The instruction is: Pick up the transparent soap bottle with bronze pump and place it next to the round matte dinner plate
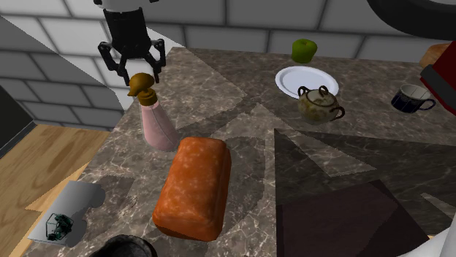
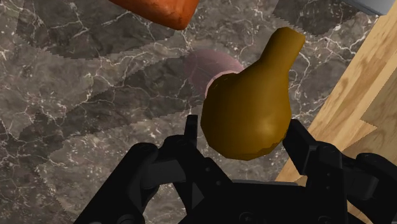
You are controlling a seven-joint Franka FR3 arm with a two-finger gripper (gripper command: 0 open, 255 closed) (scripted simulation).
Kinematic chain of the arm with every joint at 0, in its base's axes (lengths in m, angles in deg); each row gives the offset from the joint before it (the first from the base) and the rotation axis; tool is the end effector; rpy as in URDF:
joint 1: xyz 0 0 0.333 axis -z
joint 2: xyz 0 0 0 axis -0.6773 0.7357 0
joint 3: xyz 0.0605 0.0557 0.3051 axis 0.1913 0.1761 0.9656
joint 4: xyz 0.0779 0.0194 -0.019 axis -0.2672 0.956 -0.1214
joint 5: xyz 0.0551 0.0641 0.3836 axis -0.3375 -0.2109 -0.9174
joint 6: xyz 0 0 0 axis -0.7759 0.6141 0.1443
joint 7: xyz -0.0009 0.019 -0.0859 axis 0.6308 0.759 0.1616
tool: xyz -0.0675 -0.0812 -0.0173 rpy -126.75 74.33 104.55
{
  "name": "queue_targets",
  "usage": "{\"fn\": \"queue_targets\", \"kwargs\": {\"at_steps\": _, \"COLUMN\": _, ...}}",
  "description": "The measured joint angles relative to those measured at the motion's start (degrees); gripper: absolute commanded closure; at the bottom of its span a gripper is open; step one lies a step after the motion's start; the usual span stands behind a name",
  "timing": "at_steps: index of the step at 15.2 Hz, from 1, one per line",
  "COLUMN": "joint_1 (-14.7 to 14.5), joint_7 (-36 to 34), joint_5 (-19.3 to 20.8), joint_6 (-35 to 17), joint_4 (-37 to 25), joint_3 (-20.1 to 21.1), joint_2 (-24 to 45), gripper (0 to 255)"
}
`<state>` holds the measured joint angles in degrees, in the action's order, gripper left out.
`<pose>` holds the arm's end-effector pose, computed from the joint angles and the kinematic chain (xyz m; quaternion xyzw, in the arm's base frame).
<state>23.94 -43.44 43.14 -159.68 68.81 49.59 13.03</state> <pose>0.5591 0.4035 0.4505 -0.9983 -0.0007 0.0537 0.0245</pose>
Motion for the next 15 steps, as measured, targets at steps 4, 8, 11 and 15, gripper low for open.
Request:
{"fn": "queue_targets", "kwargs": {"at_steps": 4, "joint_1": 0.00, "joint_7": 0.00, "joint_5": 0.00, "joint_6": 0.01, "joint_4": -0.02, "joint_3": 0.00, "joint_2": 0.01, "gripper": 255}}
{"fn": "queue_targets", "kwargs": {"at_steps": 8, "joint_1": -0.09, "joint_7": -0.05, "joint_5": -0.07, "joint_6": 1.52, "joint_4": -1.31, "joint_3": 0.06, "joint_2": -0.19, "gripper": 255}}
{"fn": "queue_targets", "kwargs": {"at_steps": 11, "joint_1": -0.24, "joint_7": -0.07, "joint_5": -0.07, "joint_6": 3.72, "joint_4": -3.60, "joint_3": 0.10, "joint_2": -0.14, "gripper": 255}}
{"fn": "queue_targets", "kwargs": {"at_steps": 15, "joint_1": -0.80, "joint_7": -0.37, "joint_5": 0.09, "joint_6": 7.17, "joint_4": -7.62, "joint_3": 0.16, "joint_2": 0.41, "gripper": 255}}
